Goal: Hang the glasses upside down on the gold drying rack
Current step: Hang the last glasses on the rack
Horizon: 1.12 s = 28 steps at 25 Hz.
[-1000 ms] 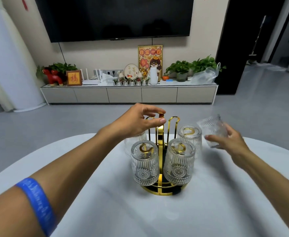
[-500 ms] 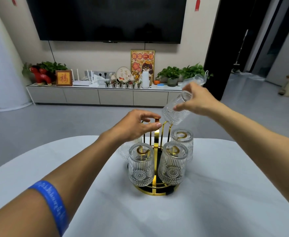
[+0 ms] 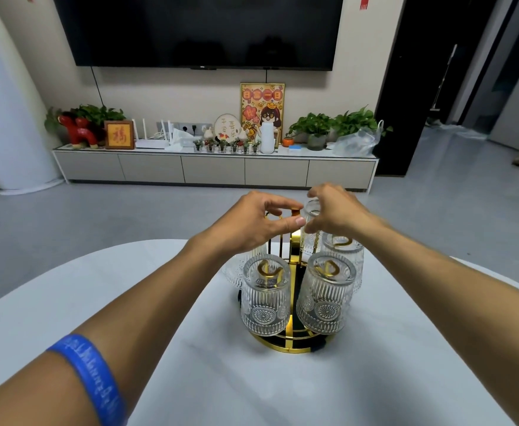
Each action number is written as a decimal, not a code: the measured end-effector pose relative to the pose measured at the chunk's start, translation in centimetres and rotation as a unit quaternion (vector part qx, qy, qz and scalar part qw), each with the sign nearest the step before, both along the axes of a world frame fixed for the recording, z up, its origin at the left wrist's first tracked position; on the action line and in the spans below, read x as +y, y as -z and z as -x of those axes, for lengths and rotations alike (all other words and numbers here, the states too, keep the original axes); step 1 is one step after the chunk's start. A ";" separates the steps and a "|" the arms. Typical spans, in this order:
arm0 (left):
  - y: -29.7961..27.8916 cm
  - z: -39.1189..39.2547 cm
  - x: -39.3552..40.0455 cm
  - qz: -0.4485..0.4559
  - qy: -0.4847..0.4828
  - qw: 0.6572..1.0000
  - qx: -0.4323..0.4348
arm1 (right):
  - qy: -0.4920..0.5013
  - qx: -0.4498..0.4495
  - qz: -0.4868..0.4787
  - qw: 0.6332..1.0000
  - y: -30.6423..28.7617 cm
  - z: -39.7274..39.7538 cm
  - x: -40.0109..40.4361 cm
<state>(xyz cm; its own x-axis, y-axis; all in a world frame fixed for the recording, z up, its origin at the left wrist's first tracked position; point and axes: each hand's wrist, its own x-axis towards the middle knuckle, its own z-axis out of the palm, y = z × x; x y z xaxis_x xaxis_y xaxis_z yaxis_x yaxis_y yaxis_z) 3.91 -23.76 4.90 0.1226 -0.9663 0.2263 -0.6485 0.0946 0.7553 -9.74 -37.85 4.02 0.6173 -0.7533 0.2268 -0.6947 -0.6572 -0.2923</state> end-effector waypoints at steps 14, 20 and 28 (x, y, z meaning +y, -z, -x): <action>-0.5 0.8 0.9 0.030 -0.020 0.997 0.072 | -0.051 -0.188 -0.018 0.981 -2.5 1.7 4.6; 2.6 -4.2 4.2 0.149 -0.369 0.867 0.298 | -0.129 -0.095 0.025 0.987 -2.0 0.7 9.5; 11.8 -8.0 1.5 -0.131 -0.261 0.946 0.144 | -0.114 -0.147 -0.001 0.983 -1.2 0.9 8.4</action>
<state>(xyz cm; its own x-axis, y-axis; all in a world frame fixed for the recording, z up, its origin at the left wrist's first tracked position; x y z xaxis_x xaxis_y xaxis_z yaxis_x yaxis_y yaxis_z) 11.94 -22.26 -6.89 0.6177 -0.7759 -0.1282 -0.3192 -0.3964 0.8608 -10.66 -29.49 5.21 0.6780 -0.6042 0.4187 -0.4152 -0.7848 -0.4601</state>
